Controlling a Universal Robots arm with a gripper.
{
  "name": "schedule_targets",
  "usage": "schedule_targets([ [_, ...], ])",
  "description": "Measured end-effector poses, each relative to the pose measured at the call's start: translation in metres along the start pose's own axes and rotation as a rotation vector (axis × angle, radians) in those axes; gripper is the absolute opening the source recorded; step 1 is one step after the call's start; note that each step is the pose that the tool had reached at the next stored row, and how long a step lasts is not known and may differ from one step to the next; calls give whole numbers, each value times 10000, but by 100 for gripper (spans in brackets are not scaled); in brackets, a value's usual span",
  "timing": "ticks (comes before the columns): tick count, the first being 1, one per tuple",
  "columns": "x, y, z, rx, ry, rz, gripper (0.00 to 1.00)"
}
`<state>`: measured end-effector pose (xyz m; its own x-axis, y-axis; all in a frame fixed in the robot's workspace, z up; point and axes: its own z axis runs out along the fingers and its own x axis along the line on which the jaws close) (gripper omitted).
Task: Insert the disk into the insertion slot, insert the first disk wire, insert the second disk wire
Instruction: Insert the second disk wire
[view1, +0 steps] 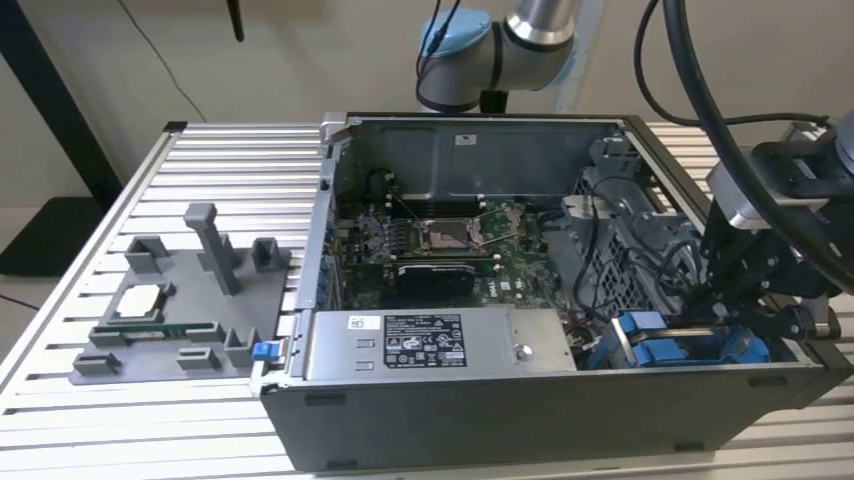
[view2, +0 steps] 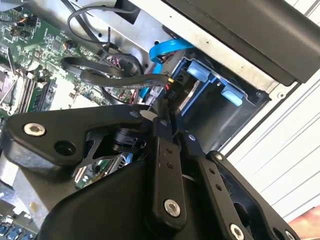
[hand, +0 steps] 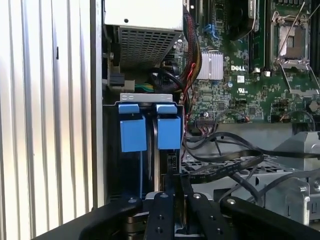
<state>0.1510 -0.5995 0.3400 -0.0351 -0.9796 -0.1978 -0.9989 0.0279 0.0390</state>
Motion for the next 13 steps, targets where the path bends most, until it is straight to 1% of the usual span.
schedule_targets([
  [8, 7, -1, 34, 22, 2, 108, 0],
  [11, 10, -2, 45, 26, -47, 121, 0],
  [13, 9, -2, 46, 23, -65, 121, 0],
])
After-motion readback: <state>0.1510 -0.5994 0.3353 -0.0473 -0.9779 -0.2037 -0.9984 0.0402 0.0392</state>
